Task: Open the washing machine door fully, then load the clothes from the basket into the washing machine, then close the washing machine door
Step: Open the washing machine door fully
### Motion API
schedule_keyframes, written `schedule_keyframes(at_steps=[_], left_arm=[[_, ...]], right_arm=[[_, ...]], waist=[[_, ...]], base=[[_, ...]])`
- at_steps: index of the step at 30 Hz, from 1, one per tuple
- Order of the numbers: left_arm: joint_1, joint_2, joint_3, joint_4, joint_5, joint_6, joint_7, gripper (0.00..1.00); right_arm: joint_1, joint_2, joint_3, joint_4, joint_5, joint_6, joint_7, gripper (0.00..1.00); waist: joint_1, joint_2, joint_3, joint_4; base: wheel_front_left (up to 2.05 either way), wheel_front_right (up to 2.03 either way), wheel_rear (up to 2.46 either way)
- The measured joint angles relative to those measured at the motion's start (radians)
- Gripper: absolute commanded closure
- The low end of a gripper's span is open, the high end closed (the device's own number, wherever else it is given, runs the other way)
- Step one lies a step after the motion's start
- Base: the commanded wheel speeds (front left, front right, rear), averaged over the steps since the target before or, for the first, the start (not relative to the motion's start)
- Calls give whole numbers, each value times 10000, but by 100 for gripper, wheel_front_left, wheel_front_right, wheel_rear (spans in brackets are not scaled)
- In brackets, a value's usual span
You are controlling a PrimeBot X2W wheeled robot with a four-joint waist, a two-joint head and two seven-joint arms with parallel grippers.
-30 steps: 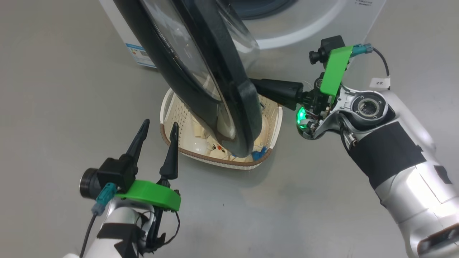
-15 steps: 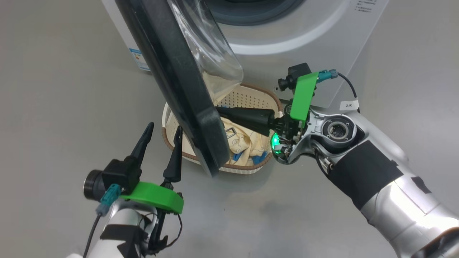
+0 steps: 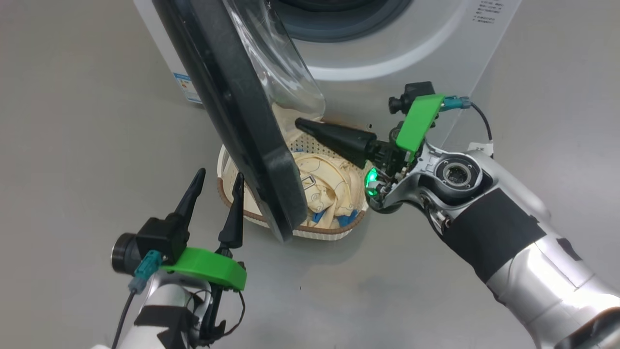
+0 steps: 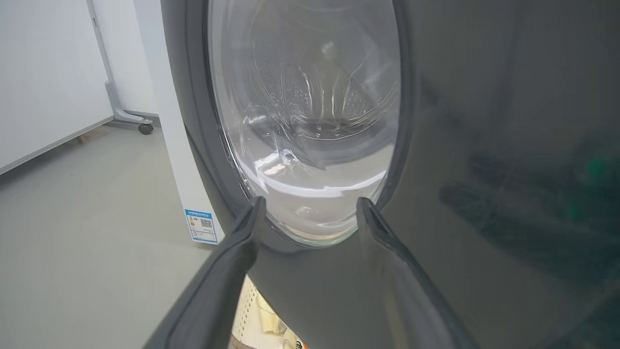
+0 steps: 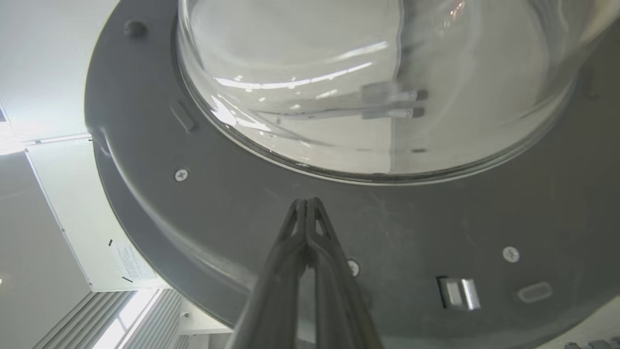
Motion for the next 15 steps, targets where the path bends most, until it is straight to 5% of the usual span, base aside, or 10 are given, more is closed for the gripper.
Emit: schedule_keyframes(at_steps=[9, 11, 12, 15], left_arm=[[121, 0, 221, 67, 0, -6, 0, 0], [174, 0, 245, 82, 2, -6, 0, 0], [225, 2, 263, 104, 13, -6, 0, 0], [358, 8, 309, 155, 19, -8, 0, 0]], right_arm=[[475, -554, -1498, -537, -859, 0, -2725, 100], [583, -698, -1651, -600, -1039, 0, -3055, 41], [690, -851, -1766, -683, -1221, 0, -3329, 0], [1043, -1254, -2042, -909, -1756, 0, -4111, 0]], waist=[[0, 0, -192, -248], [0, 0, -230, -282], [1, 0, -267, -315], [0, 0, -388, -427]], base=[[0, 0, 0], [0, 0, 0], [0, 0, 0], [0, 0, 0]])
